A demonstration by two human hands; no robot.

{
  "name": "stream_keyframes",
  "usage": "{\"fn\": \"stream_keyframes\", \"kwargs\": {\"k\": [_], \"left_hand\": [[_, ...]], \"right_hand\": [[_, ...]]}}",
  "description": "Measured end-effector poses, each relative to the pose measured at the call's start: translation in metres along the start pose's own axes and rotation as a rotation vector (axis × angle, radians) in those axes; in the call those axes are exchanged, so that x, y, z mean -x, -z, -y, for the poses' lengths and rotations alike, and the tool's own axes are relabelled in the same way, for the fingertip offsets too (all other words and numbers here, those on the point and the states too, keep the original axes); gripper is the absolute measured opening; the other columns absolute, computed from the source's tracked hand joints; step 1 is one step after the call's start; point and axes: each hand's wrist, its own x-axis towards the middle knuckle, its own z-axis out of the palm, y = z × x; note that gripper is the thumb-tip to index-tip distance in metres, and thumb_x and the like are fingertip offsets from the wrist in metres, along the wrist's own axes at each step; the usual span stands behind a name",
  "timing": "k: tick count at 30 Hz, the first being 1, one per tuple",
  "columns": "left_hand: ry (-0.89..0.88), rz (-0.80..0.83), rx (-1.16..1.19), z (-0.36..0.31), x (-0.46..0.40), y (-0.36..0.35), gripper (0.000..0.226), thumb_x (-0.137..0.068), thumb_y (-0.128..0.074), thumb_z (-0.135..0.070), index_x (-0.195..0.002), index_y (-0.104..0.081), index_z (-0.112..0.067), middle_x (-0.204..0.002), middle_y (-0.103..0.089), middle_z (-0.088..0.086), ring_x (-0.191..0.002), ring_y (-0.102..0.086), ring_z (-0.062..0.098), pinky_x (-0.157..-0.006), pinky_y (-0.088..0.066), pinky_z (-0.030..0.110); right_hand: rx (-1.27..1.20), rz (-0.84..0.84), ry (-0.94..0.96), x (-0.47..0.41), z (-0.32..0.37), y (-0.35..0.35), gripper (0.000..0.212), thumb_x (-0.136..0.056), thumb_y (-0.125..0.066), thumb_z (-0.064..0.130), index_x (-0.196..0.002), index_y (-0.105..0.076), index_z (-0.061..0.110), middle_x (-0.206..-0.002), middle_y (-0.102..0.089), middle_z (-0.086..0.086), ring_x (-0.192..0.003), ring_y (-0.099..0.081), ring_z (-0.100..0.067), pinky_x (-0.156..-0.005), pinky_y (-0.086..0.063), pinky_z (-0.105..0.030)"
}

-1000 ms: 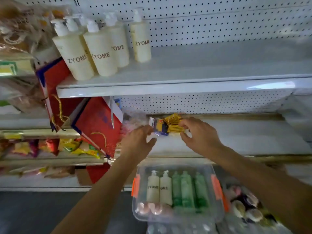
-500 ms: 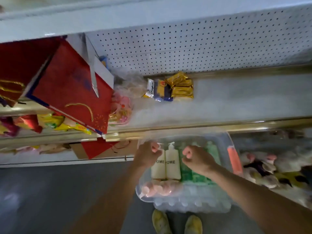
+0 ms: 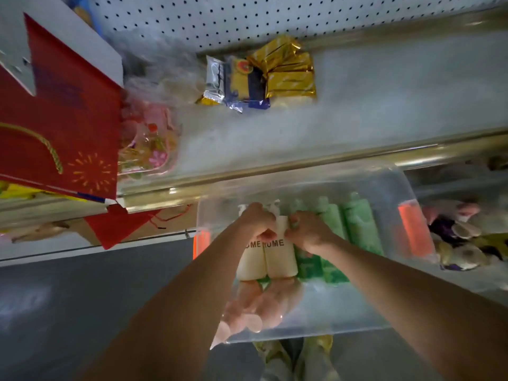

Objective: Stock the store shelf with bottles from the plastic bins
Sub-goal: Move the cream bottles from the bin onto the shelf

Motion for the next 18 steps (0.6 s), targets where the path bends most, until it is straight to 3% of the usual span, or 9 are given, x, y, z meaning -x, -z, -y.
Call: {"fn": "stream_keyframes", "kwargs": {"k": [2, 6, 11, 15, 17, 18], "left_hand": [[0.047, 0.043, 0.040, -0.005, -0.005, -0.002, 0.038, -0.095, -0.054, -0.003, -0.131, -0.043, 0.004, -0.095, -0.064, 0.026, -0.066, -0.065, 0.026, -0.059, -0.061, 0.035], [0.077, 0.053, 0.039, -0.008, -0.014, 0.002, 0.026, -0.097, -0.053, -0.013, -0.120, -0.055, 0.000, -0.076, -0.060, 0.013, -0.053, -0.056, 0.016, -0.041, -0.049, 0.023], [-0.018, 0.042, -0.083, -0.005, -0.013, 0.009, 0.026, -0.092, -0.062, -0.025, -0.113, -0.060, -0.010, -0.057, -0.047, 0.001, -0.045, -0.040, 0.012, -0.045, -0.033, 0.023], [-0.110, -0.070, -0.044, -0.009, -0.008, 0.013, 0.029, -0.083, -0.075, -0.027, -0.106, -0.067, -0.012, -0.079, -0.062, 0.001, -0.056, -0.048, 0.009, -0.050, -0.040, 0.019], [-0.153, -0.104, 0.009, -0.009, -0.004, 0.014, 0.038, -0.076, -0.081, -0.027, -0.108, -0.068, -0.010, -0.084, -0.065, 0.000, -0.062, -0.055, 0.009, -0.048, -0.038, 0.013], [-0.170, -0.110, 0.040, -0.008, -0.001, 0.013, 0.043, -0.073, -0.083, -0.027, -0.110, -0.067, -0.010, -0.092, -0.067, 0.000, -0.075, -0.061, 0.011, -0.056, -0.040, 0.013]], "right_hand": [[-0.044, 0.009, -0.025, -0.006, 0.003, -0.002, 0.008, -0.091, -0.055, 0.018, -0.097, -0.057, 0.012, -0.069, -0.064, -0.004, -0.039, -0.059, -0.011, -0.037, -0.047, -0.024], [-0.108, 0.027, -0.045, -0.010, 0.006, -0.003, 0.005, -0.091, -0.054, 0.016, -0.094, -0.052, 0.012, -0.071, -0.063, -0.008, -0.050, -0.063, -0.021, -0.046, -0.057, -0.034], [-0.199, 0.066, -0.079, -0.002, 0.000, -0.004, 0.026, -0.088, -0.063, 0.016, -0.111, -0.053, 0.009, -0.087, -0.064, -0.009, -0.060, -0.064, -0.021, -0.040, -0.047, -0.024], [-0.218, 0.124, -0.046, 0.006, -0.002, -0.007, 0.039, -0.074, -0.081, 0.023, -0.104, -0.056, 0.021, -0.091, -0.066, 0.000, -0.072, -0.065, -0.015, -0.041, -0.051, -0.025], [-0.203, 0.106, -0.037, 0.010, -0.003, -0.012, 0.048, -0.067, -0.086, 0.029, -0.103, -0.056, 0.023, -0.094, -0.066, 0.004, -0.080, -0.066, -0.015, -0.052, -0.055, -0.028], [-0.187, 0.092, -0.043, 0.012, -0.004, -0.014, 0.053, -0.064, -0.088, 0.032, -0.105, -0.057, 0.022, -0.096, -0.066, 0.004, -0.086, -0.066, -0.016, -0.062, -0.056, -0.029]]}}
